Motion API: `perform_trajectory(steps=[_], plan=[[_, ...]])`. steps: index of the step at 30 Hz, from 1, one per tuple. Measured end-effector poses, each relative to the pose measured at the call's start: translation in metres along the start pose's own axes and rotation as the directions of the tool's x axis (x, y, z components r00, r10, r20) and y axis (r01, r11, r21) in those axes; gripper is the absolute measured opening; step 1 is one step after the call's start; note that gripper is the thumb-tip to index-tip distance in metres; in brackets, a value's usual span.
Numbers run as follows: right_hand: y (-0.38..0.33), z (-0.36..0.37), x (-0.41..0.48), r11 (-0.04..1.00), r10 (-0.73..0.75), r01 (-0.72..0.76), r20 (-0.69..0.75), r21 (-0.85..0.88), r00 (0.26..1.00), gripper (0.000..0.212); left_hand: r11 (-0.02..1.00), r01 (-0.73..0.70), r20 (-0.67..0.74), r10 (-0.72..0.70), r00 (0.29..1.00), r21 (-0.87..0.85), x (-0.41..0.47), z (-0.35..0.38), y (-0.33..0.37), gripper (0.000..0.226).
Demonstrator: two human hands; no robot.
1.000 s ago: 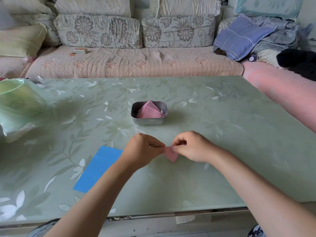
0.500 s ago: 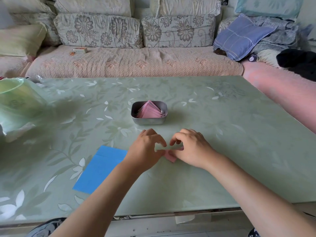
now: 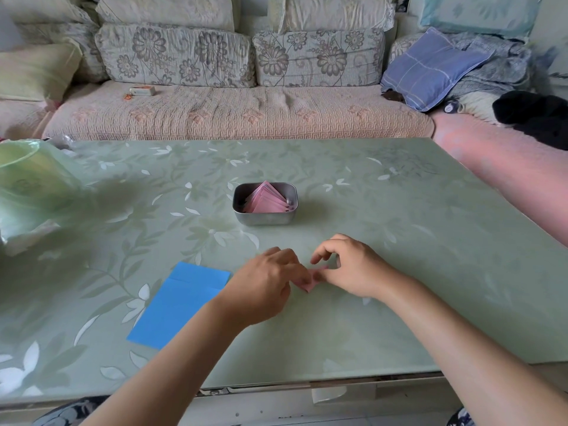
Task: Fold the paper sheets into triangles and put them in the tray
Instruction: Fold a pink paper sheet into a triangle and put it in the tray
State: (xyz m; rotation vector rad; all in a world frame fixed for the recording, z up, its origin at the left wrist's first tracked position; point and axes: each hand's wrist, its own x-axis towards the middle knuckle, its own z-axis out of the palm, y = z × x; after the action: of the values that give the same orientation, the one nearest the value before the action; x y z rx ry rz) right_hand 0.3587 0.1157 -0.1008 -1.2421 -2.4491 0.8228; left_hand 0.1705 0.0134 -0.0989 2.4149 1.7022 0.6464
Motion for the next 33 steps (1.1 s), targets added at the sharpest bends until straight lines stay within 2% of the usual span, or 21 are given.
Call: perform_trajectory(steps=[9,16,20,23,30,33], plan=[[0.000,-0.003,0.003,0.996,0.066,-0.067,0.022,0.053,0.998,0.022,0.997,-0.028,0.070,0.023,0.997,0.076,-0.012,0.000,0.011,0.044],[0.003,-0.001,0.008,0.982,0.172,-0.167,-0.049,0.086,0.984,0.018,0.994,0.020,0.120,-0.033,0.992,0.111,-0.009,0.002,0.014,0.052],[0.007,-0.001,0.010,0.981,0.181,-0.174,-0.078,0.088,0.980,0.032,0.991,0.050,0.126,-0.066,0.990,0.124,-0.007,0.003,0.015,0.051],[0.008,-0.002,0.010,0.978,0.194,-0.185,-0.094,0.092,0.977,0.035,0.990,0.070,0.129,-0.086,0.988,0.121,-0.006,0.004,0.016,0.051],[0.005,-0.002,0.006,0.987,0.154,-0.150,-0.089,0.055,0.984,0.035,0.986,0.120,0.125,-0.134,0.983,0.116,0.001,0.011,0.017,0.054],[0.005,0.001,0.004,0.993,0.112,-0.110,-0.059,0.038,0.992,0.022,0.986,0.141,0.129,-0.152,0.980,0.092,0.002,0.011,0.018,0.052]])
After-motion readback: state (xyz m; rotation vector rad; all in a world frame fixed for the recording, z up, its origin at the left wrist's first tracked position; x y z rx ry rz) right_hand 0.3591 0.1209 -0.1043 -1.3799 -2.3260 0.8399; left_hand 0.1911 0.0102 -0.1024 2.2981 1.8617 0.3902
